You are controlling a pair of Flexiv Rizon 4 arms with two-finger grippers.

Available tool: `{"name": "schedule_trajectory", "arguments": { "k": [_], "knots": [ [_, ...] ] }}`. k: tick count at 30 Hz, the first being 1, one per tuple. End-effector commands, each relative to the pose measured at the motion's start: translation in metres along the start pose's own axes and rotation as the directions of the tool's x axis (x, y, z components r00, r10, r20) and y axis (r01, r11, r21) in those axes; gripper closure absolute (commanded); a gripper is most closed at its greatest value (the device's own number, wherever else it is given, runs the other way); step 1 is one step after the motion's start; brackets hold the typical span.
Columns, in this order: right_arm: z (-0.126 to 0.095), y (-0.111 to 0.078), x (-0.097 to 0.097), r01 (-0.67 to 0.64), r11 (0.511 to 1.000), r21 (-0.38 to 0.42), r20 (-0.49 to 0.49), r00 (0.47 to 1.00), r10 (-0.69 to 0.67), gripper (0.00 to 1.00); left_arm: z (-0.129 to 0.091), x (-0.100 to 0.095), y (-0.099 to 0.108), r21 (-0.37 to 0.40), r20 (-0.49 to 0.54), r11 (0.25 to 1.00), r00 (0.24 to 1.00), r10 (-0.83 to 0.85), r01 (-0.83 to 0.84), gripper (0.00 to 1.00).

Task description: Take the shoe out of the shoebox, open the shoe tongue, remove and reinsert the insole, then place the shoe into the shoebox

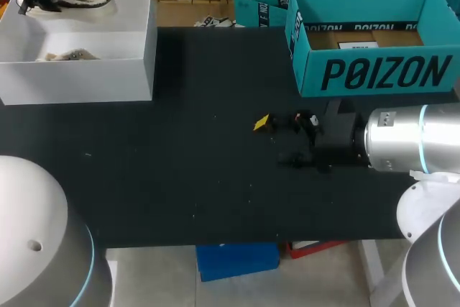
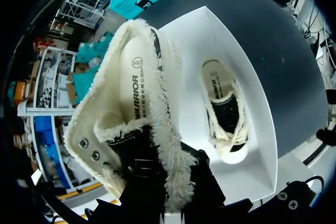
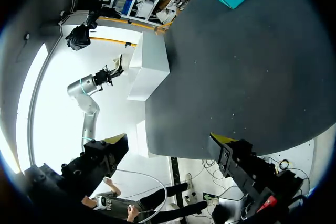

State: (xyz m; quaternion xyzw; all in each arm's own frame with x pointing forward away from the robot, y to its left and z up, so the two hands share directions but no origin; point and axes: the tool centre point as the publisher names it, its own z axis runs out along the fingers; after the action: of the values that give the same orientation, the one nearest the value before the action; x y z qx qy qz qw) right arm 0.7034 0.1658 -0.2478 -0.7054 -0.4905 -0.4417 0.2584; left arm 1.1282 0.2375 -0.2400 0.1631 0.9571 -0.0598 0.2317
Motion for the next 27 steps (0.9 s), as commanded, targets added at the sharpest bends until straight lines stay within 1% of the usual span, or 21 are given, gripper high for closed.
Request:
{"name": "schedule_trajectory", "arguments": {
  "k": [1,3,4,5,6,8,12,14,17,22,23,25,27],
  "knots": [
    [0.0,0.0,0.0,0.0,1.0,0.001,-0.001,1.0,0.0,0.0,-0.002,0.0,0.0,-0.001,0.001,1.0,1.0,0.003,-0.003,1.0],
    [0.0,0.0,0.0,0.0,1.0,0.001,-0.001,1.0,0.0,0.0,-0.004,-0.003,0.003,-0.011,0.004,1.0,1.0,-0.007,0.007,1.0],
    [0.0,0.0,0.0,0.0,1.0,0.001,-0.001,1.0,0.0,0.0,-0.007,-0.007,0.007,0.016,0.001,1.0,1.0,-0.026,0.026,1.0],
    [0.0,0.0,0.0,0.0,1.0,0.001,-0.001,1.0,0.0,0.0,-0.009,-0.009,0.01,0.024,-0.01,0.999,0.999,-0.038,0.038,1.0],
    [0.0,0.0,0.0,0.0,1.0,0.001,-0.001,1.0,0.0,0.0,-0.01,-0.012,0.013,-0.001,-0.02,0.998,0.998,-0.061,0.061,1.0],
    [0.0,0.0,0.0,0.0,1.0,0.001,-0.001,1.0,0.0,0.0,-0.012,-0.015,0.017,0.0,-0.034,0.996,0.996,-0.086,0.086,1.0],
    [0.0,0.0,0.0,0.0,1.0,0.001,-0.001,1.0,0.0,0.0,-0.021,-0.018,0.017,-0.03,-0.044,0.991,0.99,-0.133,0.132,1.0],
    [0.0,0.0,0.0,0.0,1.0,0.001,-0.001,1.0,0.0,0.0,-0.023,-0.017,0.015,-0.023,-0.046,0.99,0.989,-0.143,0.142,1.0],
    [0.0,0.0,0.0,0.0,1.0,0.001,-0.001,1.0,0.0,0.0,-0.017,-0.012,0.009,-0.031,-0.064,0.989,0.987,-0.144,0.143,1.0],
    [0.0,0.0,0.0,0.0,1.0,0.001,-0.001,1.0,0.0,0.0,-0.005,-0.007,-0.001,-0.07,-0.085,0.985,0.983,-0.161,0.155,1.0],
    [0.0,0.0,0.0,0.0,1.0,0.001,-0.001,1.0,0.0,0.0,-0.001,-0.004,-0.003,-0.094,-0.096,0.982,0.98,-0.173,0.164,1.0],
    [0.0,0.0,0.0,0.0,1.0,0.001,-0.001,1.0,0.0,0.0,0.006,-0.001,-0.002,-0.126,-0.106,0.976,0.976,-0.191,0.178,1.0],
    [0.0,0.0,0.0,0.0,1.0,0.001,-0.001,1.0,0.0,0.0,0.014,0.002,-0.001,-0.132,-0.128,0.972,0.969,-0.212,0.195,1.0]
  ]
}}
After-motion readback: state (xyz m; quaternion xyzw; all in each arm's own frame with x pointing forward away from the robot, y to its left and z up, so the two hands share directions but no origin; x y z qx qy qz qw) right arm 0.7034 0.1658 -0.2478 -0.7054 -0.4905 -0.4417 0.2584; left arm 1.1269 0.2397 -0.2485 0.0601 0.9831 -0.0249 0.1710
